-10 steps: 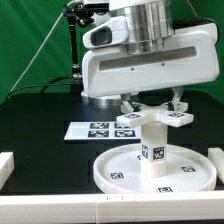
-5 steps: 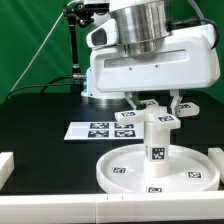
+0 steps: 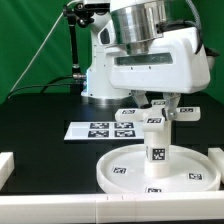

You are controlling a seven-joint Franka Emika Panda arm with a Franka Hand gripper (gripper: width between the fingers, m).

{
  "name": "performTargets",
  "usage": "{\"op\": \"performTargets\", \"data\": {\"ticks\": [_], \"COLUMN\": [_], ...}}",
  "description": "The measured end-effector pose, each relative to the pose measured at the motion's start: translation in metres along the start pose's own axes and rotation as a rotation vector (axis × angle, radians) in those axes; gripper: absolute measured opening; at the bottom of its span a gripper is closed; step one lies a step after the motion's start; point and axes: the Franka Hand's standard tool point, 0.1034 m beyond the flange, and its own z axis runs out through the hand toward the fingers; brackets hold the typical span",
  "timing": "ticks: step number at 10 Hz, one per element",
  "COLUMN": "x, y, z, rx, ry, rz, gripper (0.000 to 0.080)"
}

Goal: Assemble round table

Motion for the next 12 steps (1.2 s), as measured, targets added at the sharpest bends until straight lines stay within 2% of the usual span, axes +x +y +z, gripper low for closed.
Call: {"op": "performTargets", "data": {"ticks": [2,3,5,7,10,11,12], "x": [0.0002,0.0015,0.0035,0.0026,0.0032,0.0032,0.0029], "y": [-0.0001,-0.0004,-0.0012,-0.0006,-0.0009,-0.001,-0.0009], "z": [0.0,0.0001,0.0003,0.0002,-0.0001,-0.0001,0.0005], "rx": [0.002,0.017,0.082,0.112,0.139,0.139,0.138], "ry": [-0.001,0.001,0.004,-0.009,-0.037,-0.037,-0.037], "rz": [0.101,0.22,0.437,0.635,0.872,0.878,0.863], "gripper": [0.0446,0.0446,0.0446,0.0446,0.0446,0.0446,0.0547]}}
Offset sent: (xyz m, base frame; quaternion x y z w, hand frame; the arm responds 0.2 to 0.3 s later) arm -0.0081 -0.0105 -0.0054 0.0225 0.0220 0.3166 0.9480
